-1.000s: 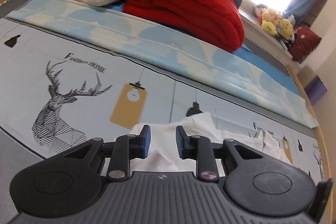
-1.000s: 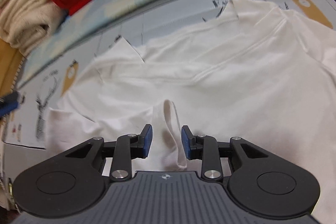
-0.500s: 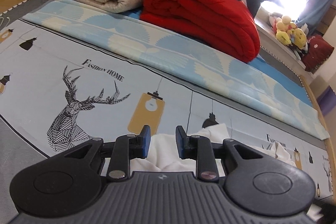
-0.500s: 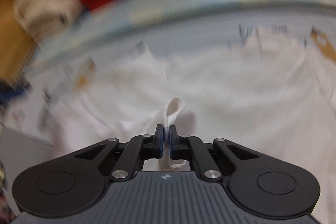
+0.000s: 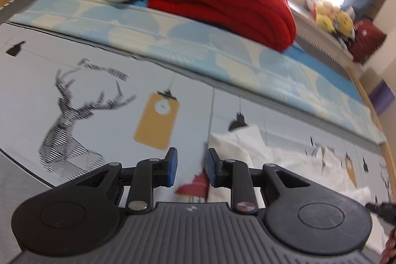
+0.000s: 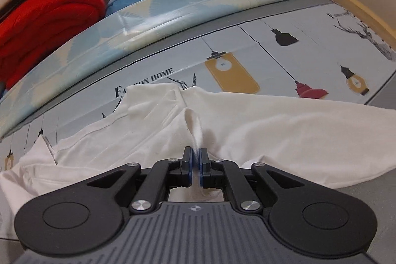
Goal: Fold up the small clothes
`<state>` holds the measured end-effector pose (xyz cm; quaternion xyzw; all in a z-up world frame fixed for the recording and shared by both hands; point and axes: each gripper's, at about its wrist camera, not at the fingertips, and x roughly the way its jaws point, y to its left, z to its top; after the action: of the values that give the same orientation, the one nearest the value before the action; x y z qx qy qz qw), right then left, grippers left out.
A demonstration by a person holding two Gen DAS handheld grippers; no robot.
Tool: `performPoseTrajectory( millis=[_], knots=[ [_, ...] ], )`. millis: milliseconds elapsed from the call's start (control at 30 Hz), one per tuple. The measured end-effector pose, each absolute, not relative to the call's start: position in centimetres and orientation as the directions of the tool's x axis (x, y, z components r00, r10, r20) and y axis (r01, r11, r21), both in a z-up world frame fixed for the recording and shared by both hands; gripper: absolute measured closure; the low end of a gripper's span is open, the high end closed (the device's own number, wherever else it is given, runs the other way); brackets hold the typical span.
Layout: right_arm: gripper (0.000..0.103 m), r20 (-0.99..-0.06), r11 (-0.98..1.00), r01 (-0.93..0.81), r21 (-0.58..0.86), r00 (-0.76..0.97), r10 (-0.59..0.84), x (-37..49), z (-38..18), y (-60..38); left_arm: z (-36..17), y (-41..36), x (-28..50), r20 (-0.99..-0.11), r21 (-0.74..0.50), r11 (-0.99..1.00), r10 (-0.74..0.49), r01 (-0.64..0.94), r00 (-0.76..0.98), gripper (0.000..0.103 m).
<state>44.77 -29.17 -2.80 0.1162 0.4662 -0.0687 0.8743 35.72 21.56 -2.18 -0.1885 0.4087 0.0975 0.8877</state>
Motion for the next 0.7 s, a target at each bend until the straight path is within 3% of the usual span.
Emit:
performPoseTrajectory(
  millis=[133, 333, 567, 633, 700],
  knots=[
    [0.098, -0.792, 0.936, 0.335, 0.108, 0.598, -0.123, 43.9, -2.7, -30.3, -3.7, 20.6, 36.2, -0.787, -0.299, 0.907, -0.059, -0.297, 0.614, 0.075],
    [0.098, -0.794, 0.935, 0.319, 0.155, 0.604, -0.074, 44.2, -3.1, -30.2, -7.3, 17.5, 37.3, -0.859, -0.309, 0.927, -0.176, -0.213, 0.48, 0.074],
    [0.098, -0.786, 0.935, 0.309, 0.175, 0.616, -0.057, 44.4, -2.5, -29.9, -8.6, 14.8, 38.1, -0.879, -0.269, 0.95, -0.175, -0.159, 0.443, 0.074],
    [0.098, -0.786, 0.935, 0.308, 0.179, 0.616, -0.053, 44.5, -2.5, -30.0, -8.4, 14.0, 38.2, -0.888, -0.233, 0.966, -0.166, -0.11, 0.429, 0.061],
    [0.098, -0.785, 0.934, 0.308, 0.181, 0.617, -0.051, 44.5, -2.5, -30.1, -9.1, 12.7, 38.1, -0.916, -0.133, 0.99, -0.106, -0.042, 0.386, 0.059]
  ],
)
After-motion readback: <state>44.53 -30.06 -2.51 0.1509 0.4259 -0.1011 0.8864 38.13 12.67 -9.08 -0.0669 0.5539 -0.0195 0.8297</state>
